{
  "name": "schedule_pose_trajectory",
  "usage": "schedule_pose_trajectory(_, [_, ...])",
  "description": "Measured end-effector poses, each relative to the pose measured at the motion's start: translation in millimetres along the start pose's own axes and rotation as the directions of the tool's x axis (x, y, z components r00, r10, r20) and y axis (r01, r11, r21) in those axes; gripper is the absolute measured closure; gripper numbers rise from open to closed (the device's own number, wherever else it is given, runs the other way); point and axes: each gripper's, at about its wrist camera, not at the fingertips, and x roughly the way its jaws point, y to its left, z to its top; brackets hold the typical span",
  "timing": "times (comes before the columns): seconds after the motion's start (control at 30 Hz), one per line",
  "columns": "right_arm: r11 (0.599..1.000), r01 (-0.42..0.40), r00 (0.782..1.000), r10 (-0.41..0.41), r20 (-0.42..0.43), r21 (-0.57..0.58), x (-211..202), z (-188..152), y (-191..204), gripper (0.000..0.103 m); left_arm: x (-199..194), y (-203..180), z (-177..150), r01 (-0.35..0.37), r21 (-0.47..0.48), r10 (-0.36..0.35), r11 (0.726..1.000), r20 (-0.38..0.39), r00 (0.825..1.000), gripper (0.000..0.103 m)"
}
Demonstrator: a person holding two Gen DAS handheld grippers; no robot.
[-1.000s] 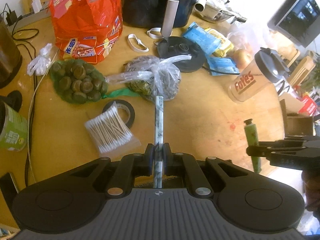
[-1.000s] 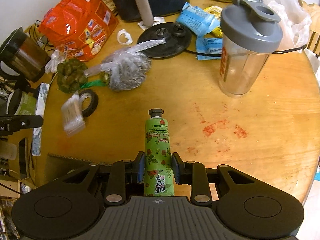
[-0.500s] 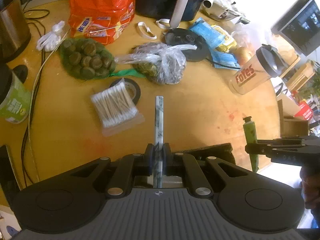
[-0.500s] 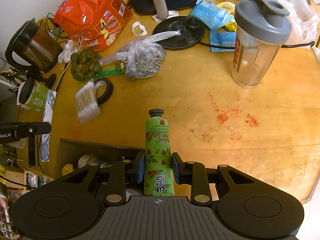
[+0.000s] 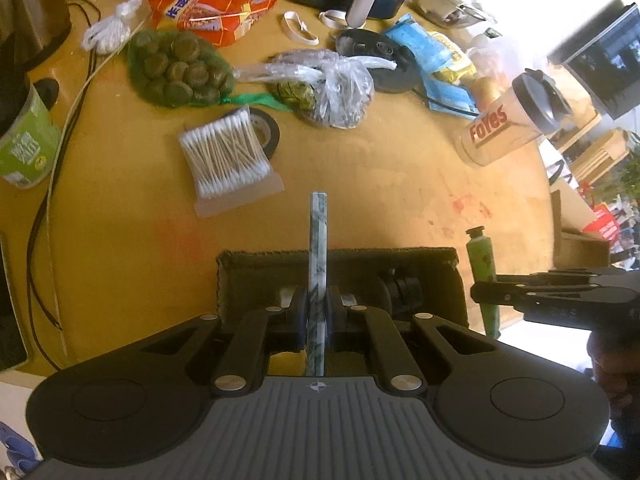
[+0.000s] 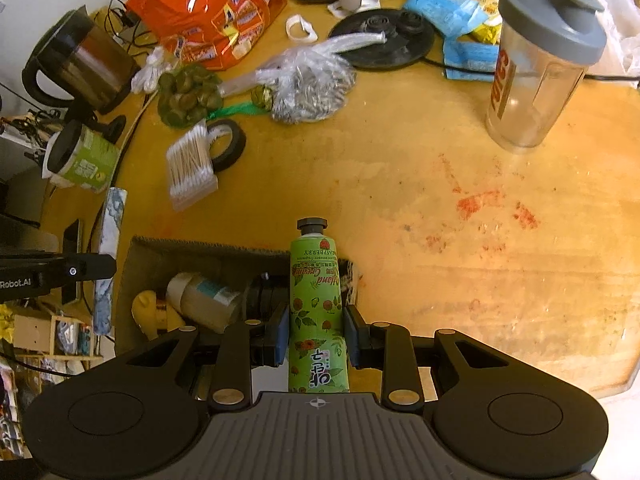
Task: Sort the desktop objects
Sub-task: 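Carry the foil strip over the box with the left tool while the right drops the tube in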
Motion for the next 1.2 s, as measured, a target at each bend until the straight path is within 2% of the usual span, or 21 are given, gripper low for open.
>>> schedule_pose_trajectory(0.43, [1.0, 0.009, 0.999, -0.009, -0.045, -0.008, 9.8, -9.5, 8.7, 0.072, 4.1, -4.2, -7.3, 0.027, -0.003, -0.027, 1.0, -0.015, 1.0, 0.093])
schedule_pose_trajectory(0.6, [1.0, 0.02, 0.999, -0.021, -0.049, -0.008, 11.7, -9.8, 10.7, 0.072, 5.6, -4.3, -8.8, -0.016, -0.012, 0.015, 1.0, -0.023, 1.0, 0.093])
schedule_pose_trajectory(0.83, [0.999, 0.034, 0.998, -0.034, -0.053, -0.001, 15.1, -10.8, 13.0, 0.071, 9.1, -5.6, -11.2, -0.015, -0.01, 0.014, 1.0, -0.047, 0.999, 0.093])
schedule_pose_trajectory(0.87, [0.999, 0.043, 0.998, -0.043, -0.052, -0.003, 15.8, -10.7, 13.7, 0.068, 9.2, -6.1, -11.4, -0.013, -0.008, 0.013, 1.0, -0.048, 0.999, 0.093])
schedule_pose_trajectory(0.9, [0.999, 0.054, 0.997, -0.054, -0.052, -0.004, 16.5, -10.3, 14.2, 0.059, 9.3, -6.6, -11.6, -0.011, -0.005, 0.011, 1.0, -0.05, 0.999, 0.093])
schedule_pose_trajectory(0.93, [0.998, 0.065, 0.996, -0.066, -0.053, -0.005, 17.1, -9.9, 14.5, 0.04, 9.4, -6.8, -11.7, -0.01, -0.004, 0.009, 1.0, -0.051, 0.999, 0.093])
schedule_pose_trajectory(0.97, [0.997, 0.072, 0.996, -0.072, -0.045, -0.006, 16.1, -9.5, 14.6, 0.029, 9.5, -7.0, -11.8, -0.008, -0.002, 0.008, 1.0, -0.051, 0.999, 0.093])
schedule_pose_trajectory(1.07, [0.996, 0.084, 0.996, -0.084, -0.021, -0.003, 12.6, -7.8, 12.8, 0.017, 10.1, -7.1, -11.7, -0.006, 0.001, 0.006, 1.0, -0.055, 0.998, 0.093])
schedule_pose_trajectory(1.2, [0.996, 0.087, 0.996, -0.087, -0.016, 0.011, 11.0, -5.1, 8.0, 0.009, 10.6, -7.3, -11.7, -0.003, 0.005, 0.004, 1.0, -0.059, 0.998, 0.093])
